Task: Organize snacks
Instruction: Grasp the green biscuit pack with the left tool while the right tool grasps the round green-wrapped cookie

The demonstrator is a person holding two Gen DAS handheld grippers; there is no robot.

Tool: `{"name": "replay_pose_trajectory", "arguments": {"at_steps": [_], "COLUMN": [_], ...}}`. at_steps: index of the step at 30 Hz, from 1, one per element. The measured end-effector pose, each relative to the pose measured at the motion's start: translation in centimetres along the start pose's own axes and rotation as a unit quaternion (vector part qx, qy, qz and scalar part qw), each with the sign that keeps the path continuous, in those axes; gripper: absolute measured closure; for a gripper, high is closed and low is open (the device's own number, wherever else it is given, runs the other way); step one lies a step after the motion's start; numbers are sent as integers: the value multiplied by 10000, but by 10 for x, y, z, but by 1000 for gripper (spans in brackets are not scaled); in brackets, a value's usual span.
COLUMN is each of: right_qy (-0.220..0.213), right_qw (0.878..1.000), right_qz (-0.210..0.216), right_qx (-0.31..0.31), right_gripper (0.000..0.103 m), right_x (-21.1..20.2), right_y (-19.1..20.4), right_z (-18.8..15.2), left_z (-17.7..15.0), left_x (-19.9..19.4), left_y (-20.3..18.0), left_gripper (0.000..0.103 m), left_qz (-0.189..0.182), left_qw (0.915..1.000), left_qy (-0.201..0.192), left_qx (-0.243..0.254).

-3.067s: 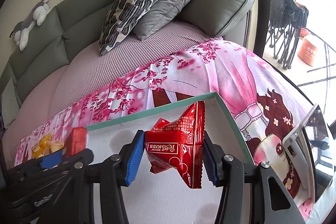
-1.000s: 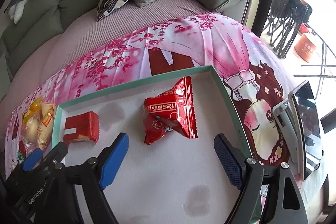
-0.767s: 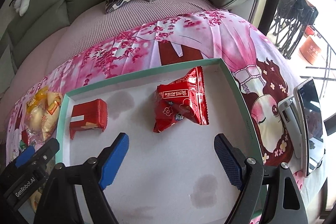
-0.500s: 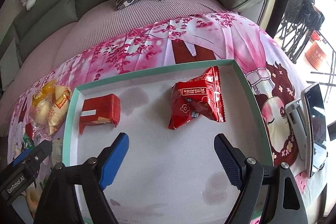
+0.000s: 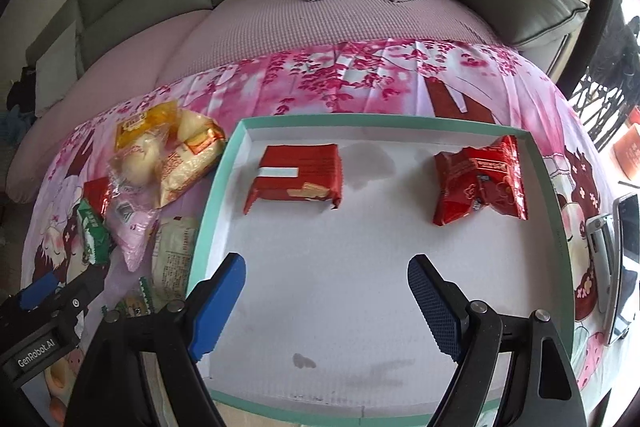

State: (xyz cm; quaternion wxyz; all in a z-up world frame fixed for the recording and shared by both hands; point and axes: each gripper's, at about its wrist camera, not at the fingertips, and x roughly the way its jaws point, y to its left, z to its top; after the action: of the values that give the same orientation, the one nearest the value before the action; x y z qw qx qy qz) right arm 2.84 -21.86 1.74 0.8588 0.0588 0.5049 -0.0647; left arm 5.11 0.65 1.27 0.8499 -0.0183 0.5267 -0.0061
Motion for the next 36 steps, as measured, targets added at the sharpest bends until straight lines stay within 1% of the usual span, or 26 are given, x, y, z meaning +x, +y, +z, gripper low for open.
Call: {"name": "replay_pose_trajectory", "arguments": {"at_steps": [6, 8, 9, 10, 11, 15, 20, 21, 22, 26, 29, 32, 34, 36], "right_qy": [24, 53, 77, 100, 128, 176, 215, 231, 257, 275, 310, 326, 317, 356], "right_qw": [9990, 9984, 9981, 9977, 9973, 9937, 9877, 9865, 9853, 9822, 9803, 9789, 9778, 9761], "right_qz": [157, 211, 252, 300, 337, 479, 777, 825, 861, 899, 902, 832, 789, 833], "right_qx": [-422, -516, -557, -596, -645, -1000, -1340, -1397, -1454, -1624, -1727, -1836, -1916, -1974], "right_gripper": [17, 17, 17, 17, 17, 17, 16, 13, 1, 0, 0, 0, 0, 0], "right_x": [1, 3, 4, 4, 5, 7, 9, 10, 10, 11, 13, 16, 17, 17], "right_y": [36, 46, 50, 55, 61, 85, 113, 117, 121, 132, 138, 144, 148, 152], "right_z": [-9, -13, -15, -17, -19, -26, -37, -39, -42, -48, -51, -54, -56, -58], "left_z": [0, 0, 1, 1, 1, 2, 1, 0, 0, -3, -4, -6, -7, -8], "left_x": [-5, -5, -3, -3, -3, -4, -1, 0, 2, 11, 19, 30, 36, 40], "left_y": [27, 35, 42, 48, 54, 78, 95, 98, 101, 109, 111, 108, 106, 107], "left_gripper": [2, 2, 2, 2, 2, 2, 2, 2, 2, 2, 2, 2, 2, 2], "left_qz": [57, 236, 439, 552, 603, 521, 492, 499, 511, 561, 509, 506, 570, 729], "left_qw": [9998, 9995, 9988, 9982, 9977, 9964, 9949, 9945, 9940, 9923, 9924, 9929, 9927, 9916], "left_qy": [-54, -55, -39, -28, -19, -12, 28, 46, 77, 238, 364, 561, 668, 735], "left_qx": [-205, -186, -197, -237, -297, -670, -879, -920, -968, -1076, -1064, -916, -829, -770]}}
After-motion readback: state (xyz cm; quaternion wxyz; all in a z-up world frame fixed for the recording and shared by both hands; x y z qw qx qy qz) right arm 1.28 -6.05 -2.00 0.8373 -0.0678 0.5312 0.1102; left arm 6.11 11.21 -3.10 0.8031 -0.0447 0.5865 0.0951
